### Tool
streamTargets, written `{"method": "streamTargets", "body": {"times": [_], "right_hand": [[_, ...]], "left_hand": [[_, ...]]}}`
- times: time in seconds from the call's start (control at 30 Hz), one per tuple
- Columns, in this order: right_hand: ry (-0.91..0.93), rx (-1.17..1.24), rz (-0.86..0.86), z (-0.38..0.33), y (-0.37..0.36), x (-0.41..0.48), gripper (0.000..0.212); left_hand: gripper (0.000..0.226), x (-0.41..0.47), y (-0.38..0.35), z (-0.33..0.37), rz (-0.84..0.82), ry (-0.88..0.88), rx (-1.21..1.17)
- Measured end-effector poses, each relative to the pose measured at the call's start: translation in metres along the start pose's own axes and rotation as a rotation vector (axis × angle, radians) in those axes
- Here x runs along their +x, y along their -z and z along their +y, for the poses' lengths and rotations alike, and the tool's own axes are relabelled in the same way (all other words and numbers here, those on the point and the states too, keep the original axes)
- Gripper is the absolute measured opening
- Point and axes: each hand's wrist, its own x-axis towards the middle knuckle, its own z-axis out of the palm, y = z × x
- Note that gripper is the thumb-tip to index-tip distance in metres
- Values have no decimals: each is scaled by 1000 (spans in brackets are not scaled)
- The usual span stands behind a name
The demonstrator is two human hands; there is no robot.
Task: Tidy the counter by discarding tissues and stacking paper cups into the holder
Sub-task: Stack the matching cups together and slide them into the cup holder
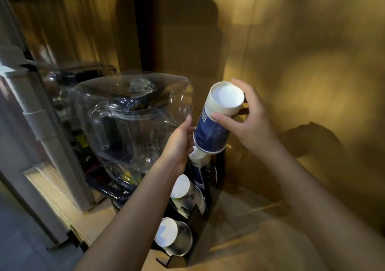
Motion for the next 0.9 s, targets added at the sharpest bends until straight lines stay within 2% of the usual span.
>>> {"method": "streamTargets", "body": {"times": [0.17, 0.27, 0.43, 0.47, 0.53, 0.67, 0.8, 0.9], "right_hand": [[-44, -33, -66, 15, -19, 6, 69], [-16, -71, -87, 27, -31, 6, 70], [-155, -142, -312, 61, -58, -8, 74], [-191, -162, -376, 69, -62, -15, 74], [-230, -203, -515, 82, -69, -27, 72], [-261, -296, -601, 92, -75, -33, 70], [-281, -343, -658, 90, -75, -26, 75], [-261, -303, -709, 90, -63, -25, 77]], "left_hand": [[60, 19, 2, -7, 16, 50, 18], [58, 28, 8, -19, 12, 55, -10], [66, 35, 11, -35, -7, 115, 8], [62, 35, 9, -37, -4, 116, 37], [47, 36, 8, -43, 6, 64, 203], [36, 38, 12, -55, 94, -172, 856], [35, 43, 11, -57, 121, -224, 1119], [36, 42, 4, -53, 180, -412, 1261]]}}
